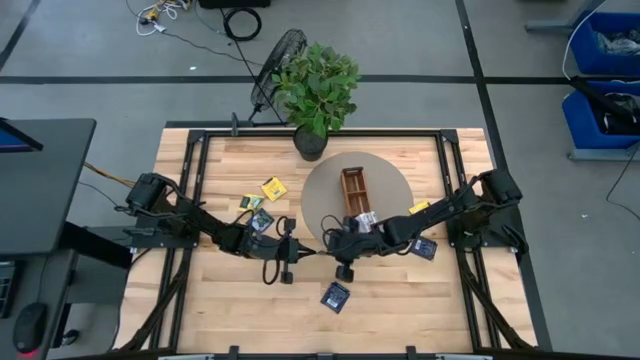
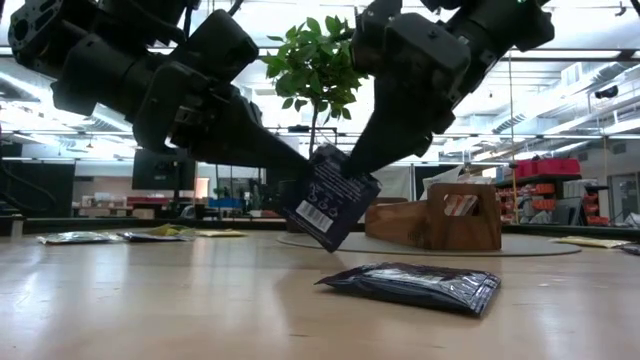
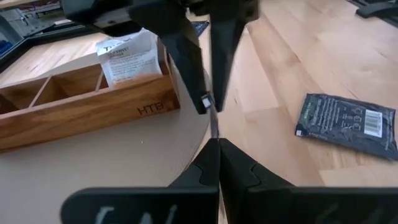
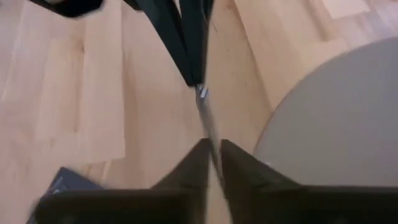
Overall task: Pick & Place Tea
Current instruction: Put the purple tea bag into the middle section of the wooden organizer
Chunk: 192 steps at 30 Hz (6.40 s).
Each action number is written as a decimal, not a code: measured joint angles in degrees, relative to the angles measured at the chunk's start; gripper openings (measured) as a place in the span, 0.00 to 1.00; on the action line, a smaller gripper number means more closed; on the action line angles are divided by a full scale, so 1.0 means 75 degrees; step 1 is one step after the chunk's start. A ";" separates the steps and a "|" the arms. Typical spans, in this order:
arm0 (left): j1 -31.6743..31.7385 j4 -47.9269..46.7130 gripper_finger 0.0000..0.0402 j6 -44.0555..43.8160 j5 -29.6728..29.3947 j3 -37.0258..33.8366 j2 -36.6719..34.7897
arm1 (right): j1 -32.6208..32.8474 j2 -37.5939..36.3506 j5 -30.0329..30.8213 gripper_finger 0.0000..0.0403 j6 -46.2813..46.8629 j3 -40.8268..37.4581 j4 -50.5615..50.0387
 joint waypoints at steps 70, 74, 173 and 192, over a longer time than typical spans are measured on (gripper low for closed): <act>-0.0076 -0.0420 0.15 0.0248 -0.0735 -0.0003 -0.0361 | -0.4548 -0.2060 -0.2407 0.00 0.3890 -0.0006 -0.5366; -0.0076 -0.0423 0.15 0.0205 -0.0737 -0.0003 -0.0361 | -0.4554 -0.2028 -0.2180 0.00 0.3981 -0.0006 -0.5458; 0.0189 -0.2744 0.44 0.0236 0.3411 0.3230 0.2118 | 0.2230 -0.6382 0.2814 0.13 -0.0335 -0.5374 0.3077; 0.0233 -0.2483 0.28 0.0527 0.3048 0.3319 0.2562 | 0.2230 -0.6382 0.2908 0.13 -0.0327 -0.5374 0.2862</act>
